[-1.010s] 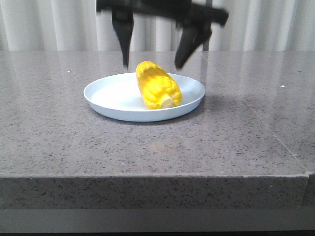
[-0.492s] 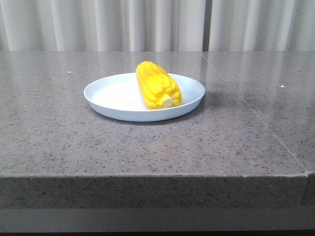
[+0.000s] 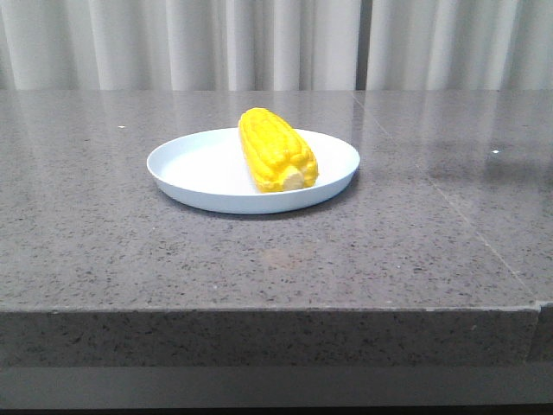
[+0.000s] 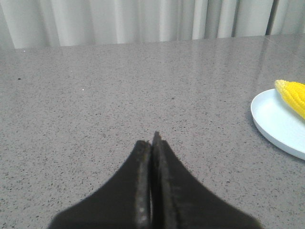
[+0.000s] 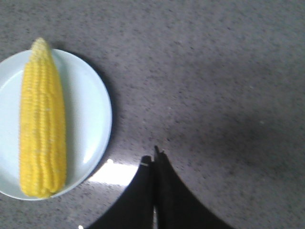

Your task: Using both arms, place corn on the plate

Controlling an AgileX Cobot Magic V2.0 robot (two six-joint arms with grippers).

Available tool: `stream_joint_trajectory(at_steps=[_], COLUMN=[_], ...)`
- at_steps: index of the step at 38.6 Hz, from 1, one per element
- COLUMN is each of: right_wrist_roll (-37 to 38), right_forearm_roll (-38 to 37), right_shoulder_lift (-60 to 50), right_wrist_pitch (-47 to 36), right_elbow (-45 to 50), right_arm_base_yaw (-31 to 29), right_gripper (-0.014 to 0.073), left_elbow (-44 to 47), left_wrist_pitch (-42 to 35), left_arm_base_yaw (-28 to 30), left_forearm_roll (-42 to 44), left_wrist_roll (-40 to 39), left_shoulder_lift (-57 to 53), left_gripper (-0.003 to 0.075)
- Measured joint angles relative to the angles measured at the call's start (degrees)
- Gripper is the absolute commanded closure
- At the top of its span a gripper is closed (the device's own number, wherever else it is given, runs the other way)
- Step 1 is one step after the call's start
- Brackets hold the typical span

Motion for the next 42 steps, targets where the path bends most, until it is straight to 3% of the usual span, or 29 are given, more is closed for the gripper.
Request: stream_joint_trajectory(at_steps=[12,31,42], right_wrist_roll=[-2.96,-3.39,-3.39], right_forearm_roll=[0.75,-2.27,-4.44], right_shoulder_lift=[-18.42,-49.06,-71.04], right_wrist_pitch=[-5.97,-26.95,-32.43], right_elbow=[25.48,57.11,65.95], right_arm_base_yaw=[-11.83,-12.2,-12.2], right_gripper=[0.0659,0.0663,0.0664], left_elbow=[0.0,0.0,0.0], left_wrist_pitch=[0.0,0.0,0.0], left_arm_base_yaw=[0.0,0.0,0.0], left_forearm_roll=[0.0,0.0,0.0], left_wrist_roll=[0.0,0.0,0.0], left_shoulder_lift=[0.0,0.0,0.0], left_gripper=[0.0741,0.0741,0.0741])
